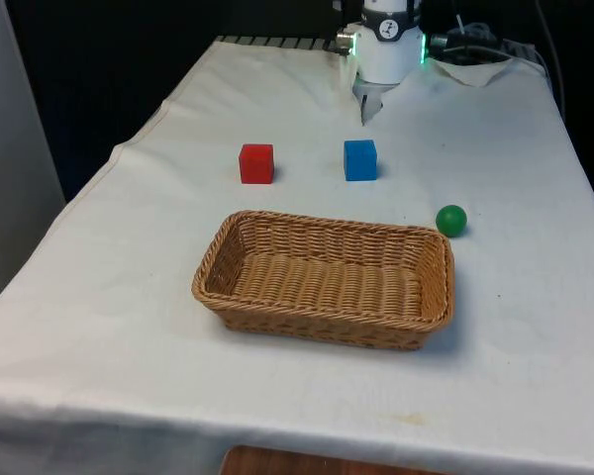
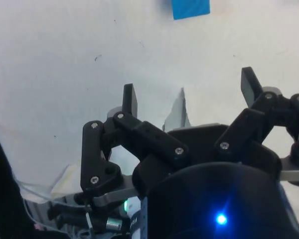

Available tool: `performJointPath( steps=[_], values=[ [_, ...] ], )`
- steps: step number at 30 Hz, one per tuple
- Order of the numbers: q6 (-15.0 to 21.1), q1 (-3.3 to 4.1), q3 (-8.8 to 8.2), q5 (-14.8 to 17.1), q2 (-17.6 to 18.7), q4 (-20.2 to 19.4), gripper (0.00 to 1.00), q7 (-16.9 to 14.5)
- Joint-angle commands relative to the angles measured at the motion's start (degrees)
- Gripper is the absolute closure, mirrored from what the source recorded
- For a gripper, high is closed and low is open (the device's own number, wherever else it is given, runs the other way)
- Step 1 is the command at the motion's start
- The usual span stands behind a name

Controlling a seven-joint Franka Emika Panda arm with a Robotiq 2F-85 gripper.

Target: Place all non-red objects into the basket.

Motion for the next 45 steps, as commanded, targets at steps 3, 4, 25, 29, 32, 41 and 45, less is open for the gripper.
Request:
performJointPath(
  steps=[3, 4, 25, 29, 32, 41, 45],
  values=[
    [2.6, -0.29, 0.0, -0.6, 0.5, -1.4, 0.0, 0.1],
    [3.2, -0.34, 0.0, -0.6, 0.6, -1.7, 0.0, 0.0],
    [17.9, -1.03, -0.46, 0.1, 5.6, -9.0, 0.0, -1.7],
    [20.9, -1.09, -0.57, 0.2, 7.2, -10.1, 0.0, -2.0],
    [23.3, -1.03, -0.63, 0.4, 8.7, -10.8, 0.0, -2.2],
    [29.2, -0.74, -0.63, 1.2, 13.9, -11.6, 0.0, -2.8],
    [32.3, -0.69, -0.4, 1.9, 17.0, -11.7, 0.0, -3.0]
  ],
)
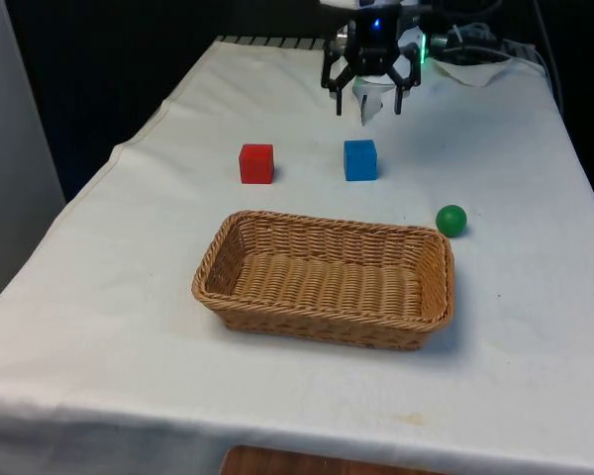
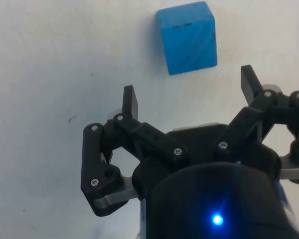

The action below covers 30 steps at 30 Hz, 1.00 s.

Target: Place all non-red objects into the basket.

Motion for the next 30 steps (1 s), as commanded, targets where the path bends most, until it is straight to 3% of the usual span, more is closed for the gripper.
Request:
performJointPath(
  steps=[1, 2, 10, 11, 12, 19, 20, 21, 28, 29, 30],
  values=[
    [0.7, 0.0, 0.0, 0.1, 0.7, 0.0, 0.0, 0.0],
    [2.1, 0.46, 0.0, 1.6, 1.1, -0.5, 0.0, -1.0],
    [5.3, 0.4, 0.63, 3.3, 4.5, -0.5, 0.0, -1.5],
    [4.9, 0.0, 0.4, 1.1, 5.0, 0.1, 0.0, -0.1],
    [5.6, 0.4, 0.69, 3.4, 4.8, -0.5, 0.0, -1.5],
    [7.9, 0.23, 1.78, 6.3, 7.5, -0.2, 0.0, -2.8],
    [7.7, 0.0, 0.97, 3.5, 8.5, 0.5, 0.0, -1.1],
    [8.1, 0.17, 1.95, 6.8, 7.8, -0.2, 0.0, -3.0],
    [10.1, -0.34, 3.32, 9.7, 10.8, 0.6, 0.0, -4.6],
    [9.9, 0.0, 1.83, 6.8, 11.7, 1.2, 0.0, -2.9],
    [10.7, -0.46, 3.67, 10.3, 11.6, 0.8, 0.0, -4.9]
  ],
)
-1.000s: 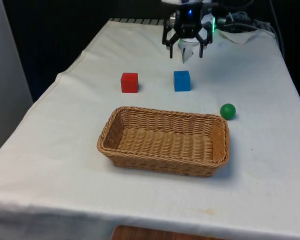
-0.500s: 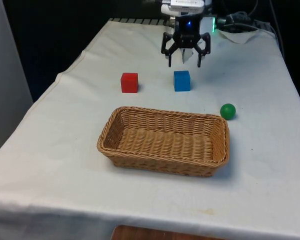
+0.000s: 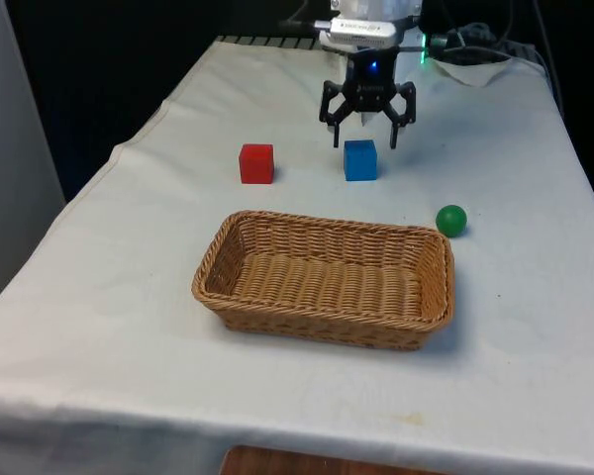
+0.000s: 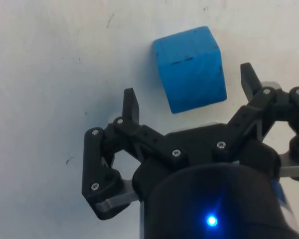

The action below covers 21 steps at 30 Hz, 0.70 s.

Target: Place all non-red objects into the basket.

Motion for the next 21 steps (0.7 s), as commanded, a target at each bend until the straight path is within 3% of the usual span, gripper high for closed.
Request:
performJointPath(
  steps=[1, 8, 9, 10, 12, 16, 17, 18, 21],
  values=[
    [0.6, -0.52, 1.78, 3.2, -0.6, -0.5, 0.0, -1.8],
    [2.8, -1.26, 3.21, 4.3, 2.8, 0.3, 0.0, -1.8],
    [2.7, -0.06, 0.86, 1.7, 4.1, 1.1, 0.0, -0.3],
    [3.0, -1.32, 3.38, 4.4, 3.2, 0.5, 0.0, -1.8],
    [3.8, -1.55, 3.72, 4.5, 4.2, 0.7, 0.0, -1.6],
    [4.5, -1.32, 3.38, 4.1, 5.5, 1.1, 0.0, -1.3],
    [4.5, -0.06, 1.43, 2.5, 6.8, 1.8, 0.0, -0.2],
    [4.6, -1.2, 3.21, 3.9, 5.7, 1.2, 0.0, -1.1],
    [4.6, -0.63, 2.35, 3.2, 6.2, 1.5, 0.0, -0.7]
  ],
)
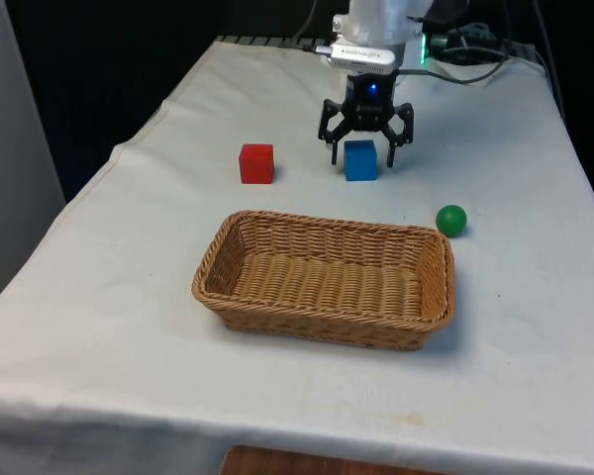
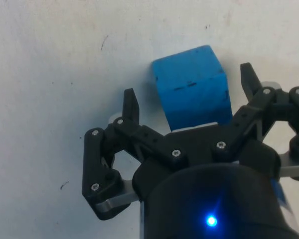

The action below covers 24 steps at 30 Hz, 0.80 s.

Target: Place all non-red objects into the basket.

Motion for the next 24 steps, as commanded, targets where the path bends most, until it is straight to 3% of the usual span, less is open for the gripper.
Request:
performJointPath(
  steps=[1, 3, 4, 5, 11, 12, 13, 16, 24],
  values=[
    [-0.1, -0.57, 0.86, 0.7, -0.6, -0.3, 0.0, -0.5],
    [-0.1, -0.57, 0.86, 0.7, -0.6, -0.3, 0.0, -0.5],
    [0.0, 0.0, 0.0, 0.0, 0.0, 0.0, 0.0, 0.0],
    [-0.1, -0.57, 0.86, 0.7, -0.6, -0.3, 0.0, -0.5],
    [-1.1, -0.17, -0.17, 0.2, -2.2, -0.5, 0.0, 0.3],
    [-0.1, -0.06, -0.11, 0.0, -0.8, 0.0, 0.0, 0.3],
    [-1.4, -0.11, -0.29, 0.1, -2.6, -0.5, 0.0, 0.3],
    [-2.2, -0.17, -0.46, 0.1, -3.6, -0.7, 0.0, 0.5],
    [-2.1, -0.23, -0.17, 0.2, -3.2, -0.6, 0.0, 0.3]
  ],
)
